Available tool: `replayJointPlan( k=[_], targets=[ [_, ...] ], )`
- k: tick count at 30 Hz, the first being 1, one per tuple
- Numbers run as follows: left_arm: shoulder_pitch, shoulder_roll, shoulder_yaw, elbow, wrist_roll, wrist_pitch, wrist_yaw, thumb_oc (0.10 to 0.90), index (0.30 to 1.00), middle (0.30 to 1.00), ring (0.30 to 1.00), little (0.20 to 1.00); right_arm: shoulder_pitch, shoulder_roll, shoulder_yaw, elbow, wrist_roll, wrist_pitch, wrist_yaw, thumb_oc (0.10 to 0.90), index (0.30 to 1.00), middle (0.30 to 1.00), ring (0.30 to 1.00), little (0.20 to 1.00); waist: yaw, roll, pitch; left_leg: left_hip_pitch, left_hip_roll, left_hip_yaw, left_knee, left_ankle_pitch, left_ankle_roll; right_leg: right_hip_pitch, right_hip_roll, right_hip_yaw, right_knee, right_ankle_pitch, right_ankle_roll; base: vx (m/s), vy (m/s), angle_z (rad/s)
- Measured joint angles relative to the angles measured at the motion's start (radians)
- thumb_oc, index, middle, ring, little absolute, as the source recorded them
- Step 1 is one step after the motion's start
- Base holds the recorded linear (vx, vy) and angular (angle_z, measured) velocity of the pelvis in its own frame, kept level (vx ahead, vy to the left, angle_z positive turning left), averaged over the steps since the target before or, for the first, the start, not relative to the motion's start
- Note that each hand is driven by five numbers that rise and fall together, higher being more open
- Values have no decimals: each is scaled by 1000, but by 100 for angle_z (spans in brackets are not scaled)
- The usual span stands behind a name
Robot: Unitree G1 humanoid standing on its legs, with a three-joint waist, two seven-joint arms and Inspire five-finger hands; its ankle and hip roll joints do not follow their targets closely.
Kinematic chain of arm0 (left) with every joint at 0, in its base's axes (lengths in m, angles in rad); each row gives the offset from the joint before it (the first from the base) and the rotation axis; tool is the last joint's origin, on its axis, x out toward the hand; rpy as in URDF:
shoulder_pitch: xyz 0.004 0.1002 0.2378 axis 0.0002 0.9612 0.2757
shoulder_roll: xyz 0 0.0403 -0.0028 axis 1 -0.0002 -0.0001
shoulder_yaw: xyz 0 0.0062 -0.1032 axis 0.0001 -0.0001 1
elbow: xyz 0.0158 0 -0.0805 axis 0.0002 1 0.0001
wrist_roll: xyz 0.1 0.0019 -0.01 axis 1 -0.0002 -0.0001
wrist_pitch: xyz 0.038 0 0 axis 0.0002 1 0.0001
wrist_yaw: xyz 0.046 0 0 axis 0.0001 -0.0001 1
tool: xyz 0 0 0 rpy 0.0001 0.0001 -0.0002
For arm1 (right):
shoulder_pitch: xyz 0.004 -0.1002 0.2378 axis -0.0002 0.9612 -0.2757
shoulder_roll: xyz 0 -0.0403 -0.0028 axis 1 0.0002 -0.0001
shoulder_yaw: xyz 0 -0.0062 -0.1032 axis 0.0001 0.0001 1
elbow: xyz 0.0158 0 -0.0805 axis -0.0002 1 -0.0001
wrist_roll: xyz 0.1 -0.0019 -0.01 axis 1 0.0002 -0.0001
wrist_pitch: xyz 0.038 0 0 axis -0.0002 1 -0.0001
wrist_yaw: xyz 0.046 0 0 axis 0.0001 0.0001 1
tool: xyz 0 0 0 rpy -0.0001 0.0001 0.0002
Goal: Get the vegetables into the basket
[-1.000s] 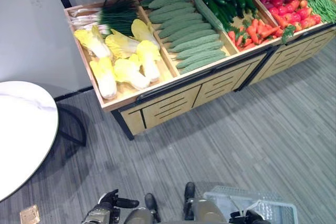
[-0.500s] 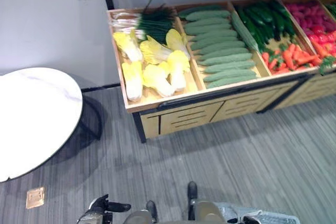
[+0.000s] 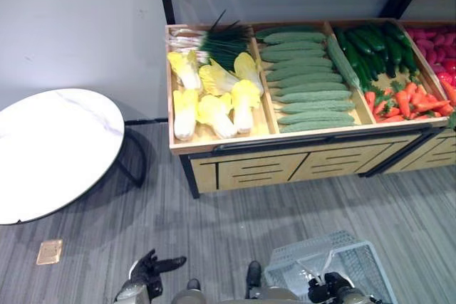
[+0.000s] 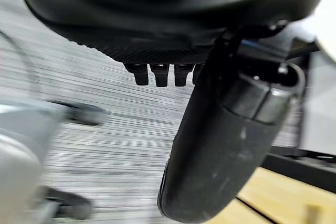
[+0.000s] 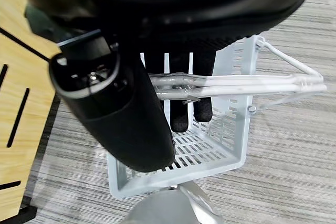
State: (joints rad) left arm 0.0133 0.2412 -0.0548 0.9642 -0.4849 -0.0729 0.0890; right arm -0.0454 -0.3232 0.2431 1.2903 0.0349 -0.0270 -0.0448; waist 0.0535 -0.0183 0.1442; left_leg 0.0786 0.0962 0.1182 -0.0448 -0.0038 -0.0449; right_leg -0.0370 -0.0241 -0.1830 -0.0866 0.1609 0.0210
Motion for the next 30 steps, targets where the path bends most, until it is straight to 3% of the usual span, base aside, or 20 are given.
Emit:
replayJointPlan(
  k=[4, 5, 6, 9, 18, 21, 22, 25, 30],
  targets=[
    [88, 6, 10, -264, -69, -27, 0, 900, 1000, 1000, 1000, 1000, 12, -24, -20, -25, -22, -6, -1, 400, 300, 300, 300, 300, -3, 21, 5, 1, -6, -21, -19, 19, -12, 0, -7, -18, 0, 0, 5, 6, 5, 15],
    [85, 7, 10, -260, -77, -44, -2, 900, 1000, 1000, 1000, 1000, 14, -29, -23, -24, -27, -7, -2, 400, 300, 300, 300, 300, 2, 27, 5, 1, -8, -23, -21, 20, -11, 0, -9, -22, 0, 0, 6, 20, 31, 5],
    [143, 10, 29, -410, -110, -13, 10, 900, 1000, 1000, 1000, 1000, 10, -30, -41, -24, -32, -1, 0, 400, 300, 300, 300, 300, 11, 33, 9, 3, -10, -24, -24, 22, -11, 0, -11, -24, 0, -1, 7, 20, 32, 4],
    [221, 4, 82, -624, -200, -45, -1, 900, 1000, 1000, 1000, 1000, 21, -36, -80, -6, -41, 8, -1, 400, 300, 300, 300, 300, 21, 48, 17, 9, -15, -28, -27, 23, -10, 5, -18, -30, 0, 1, 7, 27, 26, 9],
    [190, 41, 197, -825, -274, -71, 64, 900, 1000, 1000, 1000, 1000, 18, -48, -94, 19, -78, 14, -1, 400, 300, 300, 300, 300, 16, 70, 25, 30, -22, -14, -41, 24, -7, 9, -22, -9, -5, 3, 12, 23, 24, -6],
    [156, 115, 212, -839, -223, -72, 76, 900, 1000, 1000, 1000, 1000, 17, -55, -97, 21, -78, 13, 1, 400, 300, 300, 300, 300, 15, 77, 24, 39, -23, 2, -43, 23, -4, 12, -21, 1, -5, 4, 13, 16, 6, -13],
    [138, 222, 213, -840, -149, -66, 80, 900, 1000, 1000, 1000, 1000, 19, -56, -99, 25, -78, 13, 3, 400, 300, 300, 300, 300, 12, 79, 24, 43, -22, 10, -43, 23, -4, 10, -19, 10, -5, 5, 14, 28, -1, -14],
    [90, 378, 250, -837, 19, -67, 91, 900, 1000, 1000, 1000, 1000, 21, -66, -97, 22, -78, 5, 7, 400, 300, 300, 300, 300, 6, 85, 20, 44, -23, 21, -43, 23, -5, 9, -19, 17, -5, 6, 17, 19, -5, -10],
    [-34, 526, 266, -804, 272, -93, 133, 900, 1000, 1000, 1000, 1000, 27, -92, -75, 21, -101, 0, 13, 400, 300, 300, 300, 300, -10, 110, -5, 49, -31, 42, -48, 20, -2, 1, -21, 46, -6, 13, 24, 25, -5, -14]
  ],
)
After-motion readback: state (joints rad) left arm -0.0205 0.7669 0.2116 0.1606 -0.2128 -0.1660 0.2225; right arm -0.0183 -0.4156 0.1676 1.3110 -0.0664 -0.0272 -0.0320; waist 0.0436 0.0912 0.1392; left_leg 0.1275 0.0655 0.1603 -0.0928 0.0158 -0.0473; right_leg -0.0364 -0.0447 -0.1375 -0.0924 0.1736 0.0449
